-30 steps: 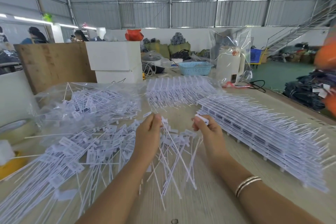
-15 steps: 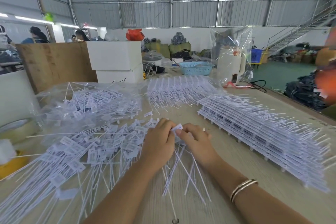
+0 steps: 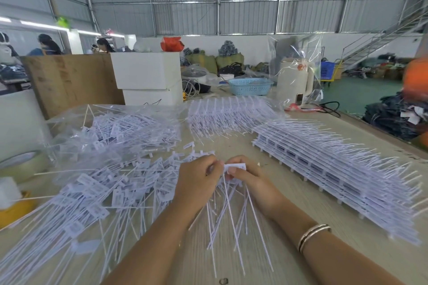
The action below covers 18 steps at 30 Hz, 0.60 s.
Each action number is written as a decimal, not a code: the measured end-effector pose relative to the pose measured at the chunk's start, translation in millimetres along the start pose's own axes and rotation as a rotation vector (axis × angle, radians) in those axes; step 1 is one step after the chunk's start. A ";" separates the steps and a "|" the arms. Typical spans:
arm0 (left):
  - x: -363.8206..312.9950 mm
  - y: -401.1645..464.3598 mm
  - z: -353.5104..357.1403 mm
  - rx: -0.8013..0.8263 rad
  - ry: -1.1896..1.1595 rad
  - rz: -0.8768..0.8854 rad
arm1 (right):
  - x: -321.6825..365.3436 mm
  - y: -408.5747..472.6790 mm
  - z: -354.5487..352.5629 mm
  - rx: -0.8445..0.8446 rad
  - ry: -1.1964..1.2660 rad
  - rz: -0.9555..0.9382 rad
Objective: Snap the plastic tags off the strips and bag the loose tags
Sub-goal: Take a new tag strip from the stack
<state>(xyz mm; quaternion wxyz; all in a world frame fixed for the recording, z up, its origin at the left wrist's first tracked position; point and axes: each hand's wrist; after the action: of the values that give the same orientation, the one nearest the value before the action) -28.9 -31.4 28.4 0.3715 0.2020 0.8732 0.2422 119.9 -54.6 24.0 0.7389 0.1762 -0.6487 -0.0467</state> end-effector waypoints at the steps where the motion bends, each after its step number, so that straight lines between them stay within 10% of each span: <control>1: 0.2 -0.5 0.9 0.021 0.011 0.015 | 0.2 0.0 -0.3 0.003 -0.010 0.000; 18: -25.9 -5.2 16.5 0.078 -0.556 -0.405 | -2.7 -0.2 6.6 -0.198 -0.079 -0.230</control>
<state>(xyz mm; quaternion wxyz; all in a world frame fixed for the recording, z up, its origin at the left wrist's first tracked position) -0.9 -44.9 29.7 0.6276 0.0970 0.7696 0.0658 113.1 -55.4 22.1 0.7163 0.1739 -0.6450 -0.2017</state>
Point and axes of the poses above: each hand's wrist, its own y-axis towards the middle knuckle, its own z-axis out of the palm, x = y × z, and after that the axes turned 8 degrees about y, right-handed
